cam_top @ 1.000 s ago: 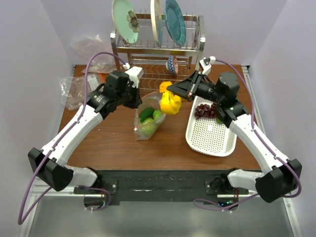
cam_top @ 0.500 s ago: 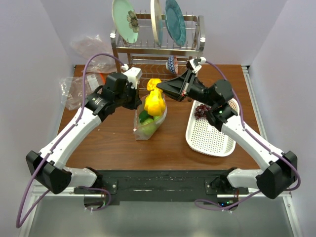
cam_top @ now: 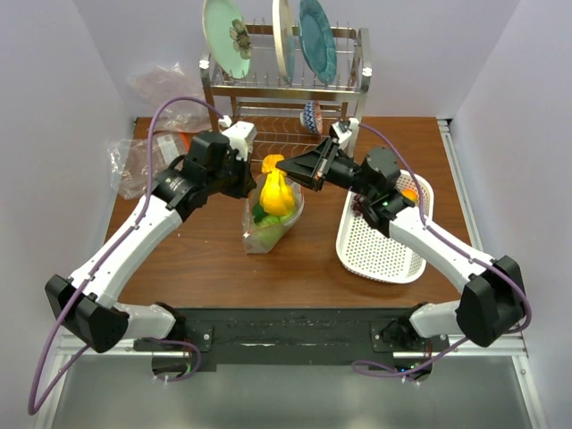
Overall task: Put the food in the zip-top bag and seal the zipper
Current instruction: Place the fake fruit in the zipper food storage bag, then adjust the zipper food storage bag at the center of the board, then pick up the fake fruit from the bin.
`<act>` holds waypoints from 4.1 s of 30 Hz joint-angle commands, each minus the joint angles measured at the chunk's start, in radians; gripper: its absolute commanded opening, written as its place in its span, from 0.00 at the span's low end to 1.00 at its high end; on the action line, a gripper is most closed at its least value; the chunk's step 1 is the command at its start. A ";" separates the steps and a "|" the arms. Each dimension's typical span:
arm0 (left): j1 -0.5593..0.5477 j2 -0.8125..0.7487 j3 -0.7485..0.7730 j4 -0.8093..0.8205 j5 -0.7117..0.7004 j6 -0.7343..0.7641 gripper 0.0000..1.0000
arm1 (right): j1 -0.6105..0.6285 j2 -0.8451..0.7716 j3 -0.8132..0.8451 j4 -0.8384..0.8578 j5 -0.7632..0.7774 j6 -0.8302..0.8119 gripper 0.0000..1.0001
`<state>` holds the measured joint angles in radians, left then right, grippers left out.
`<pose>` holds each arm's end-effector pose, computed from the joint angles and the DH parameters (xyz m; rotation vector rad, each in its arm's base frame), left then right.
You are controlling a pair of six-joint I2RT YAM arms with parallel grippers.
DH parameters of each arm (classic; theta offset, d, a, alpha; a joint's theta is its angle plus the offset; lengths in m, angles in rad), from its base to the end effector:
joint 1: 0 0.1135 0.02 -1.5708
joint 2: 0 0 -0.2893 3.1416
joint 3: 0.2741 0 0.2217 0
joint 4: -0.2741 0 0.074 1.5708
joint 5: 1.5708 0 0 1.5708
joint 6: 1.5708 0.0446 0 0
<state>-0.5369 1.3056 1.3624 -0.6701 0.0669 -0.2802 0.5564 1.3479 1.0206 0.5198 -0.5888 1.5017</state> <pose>0.2139 -0.1308 0.3965 0.3243 2.2096 -0.5290 0.2302 0.1723 0.4051 0.2144 1.7779 2.0104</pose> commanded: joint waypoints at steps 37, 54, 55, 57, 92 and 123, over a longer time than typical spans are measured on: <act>0.006 -0.006 0.021 0.009 -0.036 0.003 0.00 | 0.007 0.065 0.436 -1.110 0.274 -1.127 0.60; 0.006 -0.003 0.026 0.007 -0.035 -0.002 0.00 | 0.105 0.077 0.339 -1.282 0.456 -1.129 0.43; 0.006 -0.003 0.027 0.006 -0.036 -0.002 0.00 | 0.106 0.079 0.338 -1.276 0.451 -1.126 0.38; 0.008 -0.005 0.029 0.004 -0.036 -0.002 0.00 | 0.108 0.091 0.349 -1.278 0.445 -1.127 0.28; 0.008 -0.019 -0.025 0.063 0.076 -0.051 0.00 | 0.109 0.111 0.483 -1.258 0.495 -1.117 0.00; 0.011 -0.022 -0.040 0.075 0.031 -0.007 0.00 | -0.450 -0.043 0.113 -1.232 0.845 -1.107 0.44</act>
<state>-0.5304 1.3239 1.3319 -0.6548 0.0643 -0.3115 0.1810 1.2583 1.1881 -0.8173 0.1410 0.3676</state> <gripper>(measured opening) 0.017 0.445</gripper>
